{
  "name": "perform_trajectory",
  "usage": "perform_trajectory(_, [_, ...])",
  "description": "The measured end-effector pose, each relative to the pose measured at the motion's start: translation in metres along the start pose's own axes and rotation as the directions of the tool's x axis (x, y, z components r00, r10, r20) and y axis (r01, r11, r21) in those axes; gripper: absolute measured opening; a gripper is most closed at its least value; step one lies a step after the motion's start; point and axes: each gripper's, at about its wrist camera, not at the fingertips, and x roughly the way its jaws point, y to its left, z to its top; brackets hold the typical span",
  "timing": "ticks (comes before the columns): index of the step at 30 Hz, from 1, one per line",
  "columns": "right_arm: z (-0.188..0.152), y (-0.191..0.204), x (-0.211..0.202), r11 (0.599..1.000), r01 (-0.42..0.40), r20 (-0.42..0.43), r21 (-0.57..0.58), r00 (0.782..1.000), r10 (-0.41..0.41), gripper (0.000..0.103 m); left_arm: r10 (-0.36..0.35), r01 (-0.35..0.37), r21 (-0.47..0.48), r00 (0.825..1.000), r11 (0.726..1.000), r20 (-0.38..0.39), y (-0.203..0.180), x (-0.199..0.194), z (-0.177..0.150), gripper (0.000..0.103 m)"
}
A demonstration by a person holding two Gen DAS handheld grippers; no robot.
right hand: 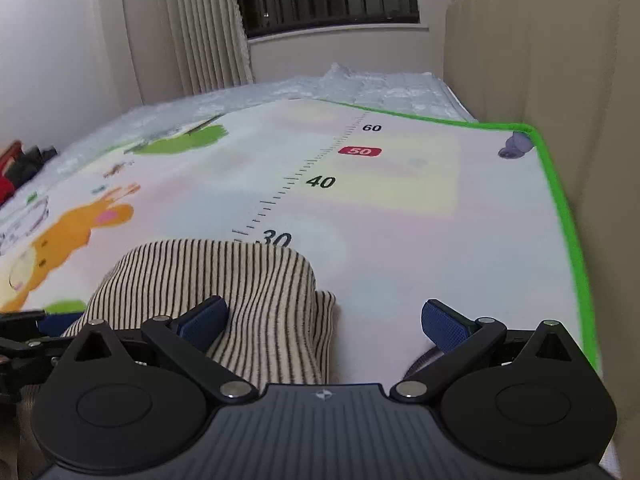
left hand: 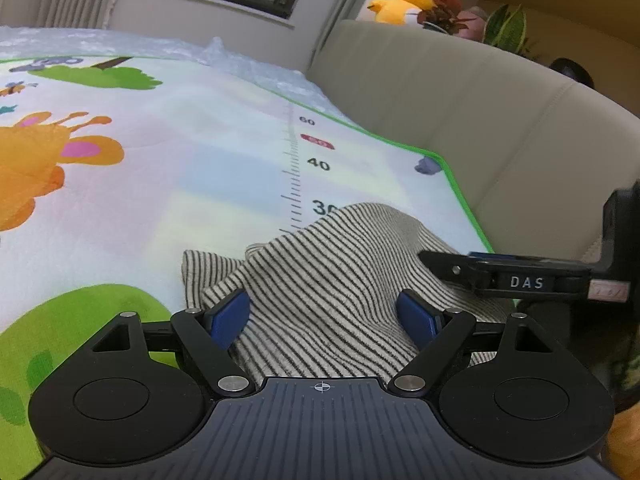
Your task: Fold clothes
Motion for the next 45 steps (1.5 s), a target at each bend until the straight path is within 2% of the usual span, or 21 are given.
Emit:
perform_trajectory(2, [0.001, -0.005, -0.001, 0.999, -0.017, -0.008, 0.048, 1.0, 0.018, 0.103, -0.004, 0.004, 0.001, 1.0, 1.0, 0.0, 0.001, 0.0, 0.0, 0.087])
perform_trajectory(6, [0.004, -0.015, -0.022, 0.996, -0.052, 0.043, 0.076, 0.998, 0.049, 0.103, -0.01, 0.01, 0.003, 1.0, 1.0, 0.004, 0.001, -0.001, -0.001, 0.088])
perform_trajectory(10, [0.014, -0.018, -0.036, 0.994, -0.017, 0.103, 0.108, 0.995, 0.005, 0.103, -0.011, 0.011, 0.002, 1.0, 1.0, 0.004, 0.002, -0.001, -0.001, 0.088])
perform_trajectory(12, [0.017, -0.01, -0.024, 0.998, 0.016, 0.06, 0.057, 0.998, -0.02, 0.103, -0.01, 0.01, 0.003, 1.0, 1.0, 0.003, 0.002, -0.001, 0.0, 0.089])
perform_trajectory(14, [0.012, 0.002, 0.002, 0.993, 0.106, -0.025, -0.049, 0.994, -0.107, 0.103, -0.01, 0.01, 0.003, 1.0, 1.0, 0.006, 0.002, -0.001, -0.001, 0.089])
perform_trajectory(15, [0.007, 0.004, 0.011, 0.989, 0.123, -0.001, -0.085, 0.992, -0.124, 0.103, -0.007, 0.007, 0.005, 1.0, 1.0, 0.006, 0.001, -0.001, -0.002, 0.088])
perform_trajectory(17, [0.004, 0.003, 0.015, 0.988, 0.132, 0.023, -0.077, 0.991, -0.131, 0.103, 0.002, -0.002, 0.014, 1.0, 1.0, 0.007, -0.001, 0.0, -0.001, 0.089])
perform_trajectory(21, [0.001, -0.004, -0.001, 0.994, 0.103, 0.034, -0.024, 0.994, -0.102, 0.103, 0.0, 0.0, 0.019, 1.0, 1.0, 0.008, -0.003, 0.0, -0.001, 0.09])
perform_trajectory(25, [-0.011, -0.026, -0.039, 0.991, -0.009, 0.029, 0.137, 1.0, 0.005, 0.103, -0.013, 0.012, 0.011, 1.0, 1.0, 0.012, 0.0, -0.001, -0.002, 0.091])
perform_trajectory(27, [-0.027, -0.035, -0.059, 0.967, -0.093, 0.019, 0.237, 0.996, 0.091, 0.103, -0.016, 0.016, 0.008, 1.0, 1.0, 0.011, 0.001, -0.001, -0.002, 0.091])
perform_trajectory(30, [-0.052, -0.043, -0.083, 0.908, -0.187, 0.011, 0.374, 0.98, 0.198, 0.103, -0.018, 0.018, 0.003, 1.0, 1.0, 0.008, 0.001, -0.001, 0.0, 0.091])
perform_trajectory(32, [-0.069, -0.042, -0.089, 0.846, -0.258, 0.004, 0.466, 0.957, 0.289, 0.103, -0.02, 0.02, -0.003, 1.0, 1.0, 0.004, 0.001, -0.001, 0.001, 0.091])
perform_trajectory(34, [-0.081, -0.038, -0.087, 0.762, -0.328, 0.021, 0.558, 0.924, 0.382, 0.103, -0.018, 0.018, -0.004, 1.0, 1.0, -0.003, 0.001, -0.002, 0.002, 0.092])
perform_trajectory(38, [-0.088, -0.026, -0.062, 0.647, -0.35, 0.049, 0.677, 0.899, 0.435, 0.103, -0.011, 0.011, -0.018, 1.0, 1.0, -0.013, -0.001, -0.014, 0.008, 0.095])
perform_trajectory(40, [-0.088, -0.024, -0.054, 0.634, -0.334, 0.04, 0.697, 0.902, 0.431, 0.103, -0.002, 0.002, -0.019, 1.0, 1.0, 0.029, 0.0, -0.031, 0.019, 0.096])
perform_trajectory(42, [-0.085, -0.023, -0.049, 0.631, -0.375, 0.045, 0.679, 0.879, 0.474, 0.103, 0.012, -0.012, 0.006, 0.996, 1.0, 0.091, 0.0, -0.047, 0.031, 0.097])
perform_trajectory(43, [-0.084, -0.023, -0.047, 0.628, -0.396, 0.048, 0.67, 0.867, 0.495, 0.103, 0.006, -0.009, 0.028, 0.995, 1.0, 0.103, -0.001, -0.049, 0.038, 0.099])
perform_trajectory(45, [-0.082, -0.024, -0.044, 0.628, -0.399, 0.052, 0.668, 0.867, 0.496, 0.098, -0.025, 0.017, 0.085, 0.995, 0.996, 0.093, -0.003, -0.04, 0.051, 0.099])
